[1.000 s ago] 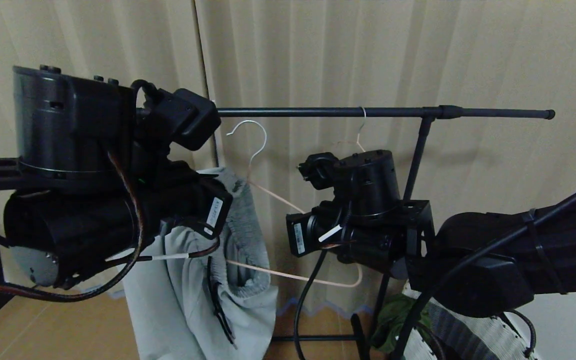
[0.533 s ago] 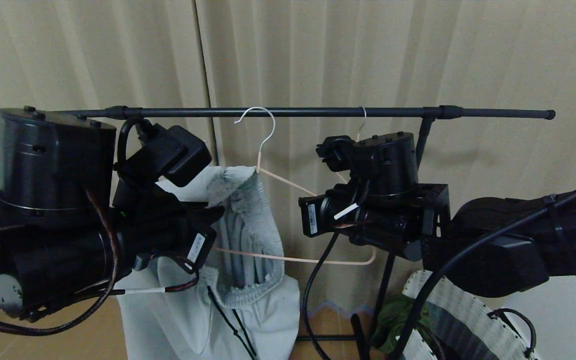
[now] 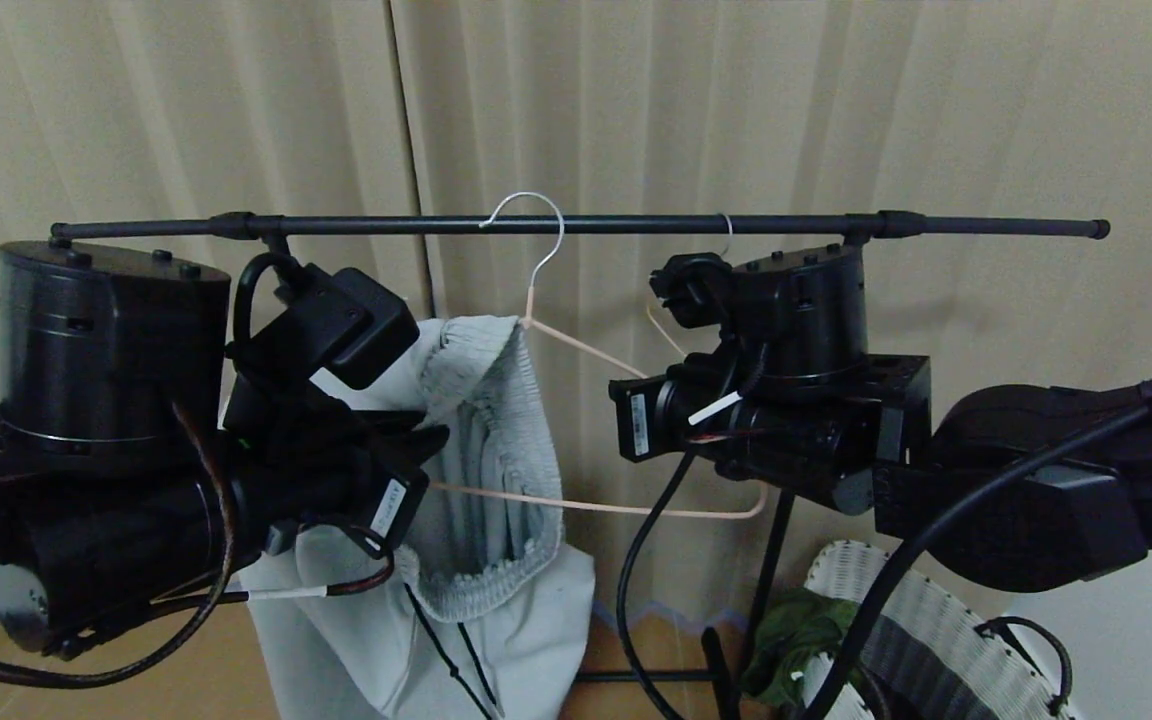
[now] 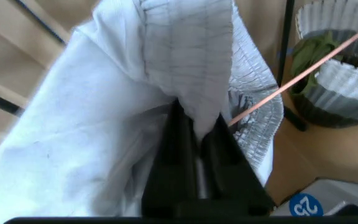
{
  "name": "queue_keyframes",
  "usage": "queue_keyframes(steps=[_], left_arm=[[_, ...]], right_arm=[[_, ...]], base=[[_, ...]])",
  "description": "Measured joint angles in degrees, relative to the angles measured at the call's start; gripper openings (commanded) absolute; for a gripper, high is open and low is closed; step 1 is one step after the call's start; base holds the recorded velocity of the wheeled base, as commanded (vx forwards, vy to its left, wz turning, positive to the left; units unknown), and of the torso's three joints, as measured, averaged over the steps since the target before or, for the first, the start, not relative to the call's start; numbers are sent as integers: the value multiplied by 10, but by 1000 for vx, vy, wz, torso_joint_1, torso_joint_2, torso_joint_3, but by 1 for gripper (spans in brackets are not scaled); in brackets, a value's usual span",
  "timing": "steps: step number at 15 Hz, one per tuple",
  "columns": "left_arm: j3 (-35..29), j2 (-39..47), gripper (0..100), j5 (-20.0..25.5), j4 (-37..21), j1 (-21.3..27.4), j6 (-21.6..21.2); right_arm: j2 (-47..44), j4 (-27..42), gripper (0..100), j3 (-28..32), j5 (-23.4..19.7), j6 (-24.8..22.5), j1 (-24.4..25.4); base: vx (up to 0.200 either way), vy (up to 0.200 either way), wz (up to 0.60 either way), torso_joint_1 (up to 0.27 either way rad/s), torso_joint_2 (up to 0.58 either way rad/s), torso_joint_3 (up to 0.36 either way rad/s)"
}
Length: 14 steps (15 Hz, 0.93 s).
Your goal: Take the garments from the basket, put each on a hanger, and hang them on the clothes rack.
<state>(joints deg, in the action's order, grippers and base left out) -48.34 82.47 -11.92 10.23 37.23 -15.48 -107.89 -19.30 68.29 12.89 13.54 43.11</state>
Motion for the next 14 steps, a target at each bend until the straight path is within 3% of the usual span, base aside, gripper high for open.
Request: queue_keyframes(steps=[5, 8, 14], left_arm=[[10, -7, 100, 8, 16, 3, 0], [10, -30, 100, 43, 17, 2, 1], [13, -79, 100, 47, 16, 0, 2]], right_arm=[[3, 0, 0, -1, 0, -2, -6], [4, 0, 0, -5, 0, -9, -21], [22, -6, 0, -34, 0, -20, -49]], base=[[0, 0, 0, 0, 0, 0], [0, 0, 0, 0, 0, 0], [0, 0, 0, 0, 0, 0]])
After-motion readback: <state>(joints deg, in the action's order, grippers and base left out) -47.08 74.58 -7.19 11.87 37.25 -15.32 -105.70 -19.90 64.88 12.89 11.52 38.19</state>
